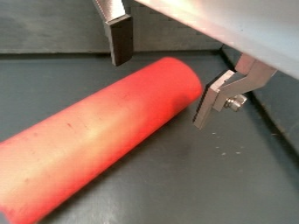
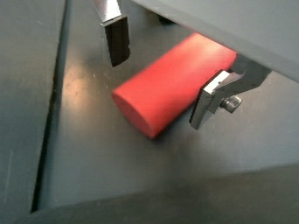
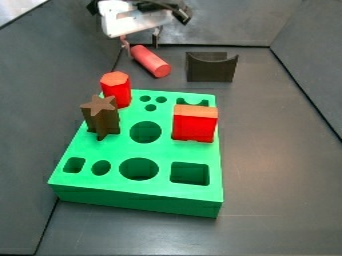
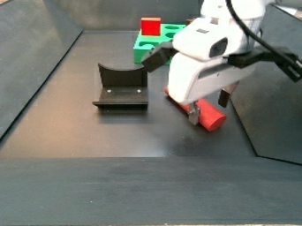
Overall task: Pick up the oval object. Move up. Place the oval object on the fixture. Regrasp the oval object. Move to above the board. Insert the oval object.
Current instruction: Pick up the oval object, then move up.
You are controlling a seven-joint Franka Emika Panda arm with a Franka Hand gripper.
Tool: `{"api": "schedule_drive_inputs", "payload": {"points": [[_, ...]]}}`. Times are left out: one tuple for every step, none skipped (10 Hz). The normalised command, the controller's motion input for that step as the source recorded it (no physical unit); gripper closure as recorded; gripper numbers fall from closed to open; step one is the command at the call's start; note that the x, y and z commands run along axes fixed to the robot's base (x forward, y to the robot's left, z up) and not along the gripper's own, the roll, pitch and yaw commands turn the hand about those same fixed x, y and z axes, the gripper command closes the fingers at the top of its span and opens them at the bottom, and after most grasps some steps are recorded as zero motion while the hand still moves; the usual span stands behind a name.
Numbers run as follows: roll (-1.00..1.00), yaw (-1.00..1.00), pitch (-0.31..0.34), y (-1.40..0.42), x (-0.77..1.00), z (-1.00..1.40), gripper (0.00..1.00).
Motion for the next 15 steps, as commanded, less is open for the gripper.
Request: {"api": "schedule_drive_inputs", "payload": {"points": [[0.00,-0.11,-0.207,0.00,0.00,-0.62,0.00],[0.00,0.00,-0.086,0.00,-0.05,-0.10,0.00],[0.00,0.00,0.000,0.00,0.00,0.00,0.00],[0.00,0.00,0.000,0.00,0.00,0.00,1.00],[0.00,0.00,0.000,0.00,0.00,0.00,1.00],[0.00,0.00,0.000,0.00,0.00,0.00,1.00],[0.00,0.00,0.000,0.00,0.00,0.00,1.00],[0.00,0.00,0.000,0.00,0.00,0.00,1.00],[0.00,0.00,0.000,0.00,0.00,0.00,1.00],[0.00,0.00,0.000,0.00,0.00,0.00,1.00],[0.00,0.00,0.000,0.00,0.00,0.00,1.00],[0.00,0.00,0.000,0.00,0.00,0.00,1.00],[0.00,0.00,0.000,0.00,0.00,0.00,1.00],[0.00,0.00,0.000,0.00,0.00,0.00,1.00],[0.00,0.00,0.000,0.00,0.00,0.83,1.00]]}}
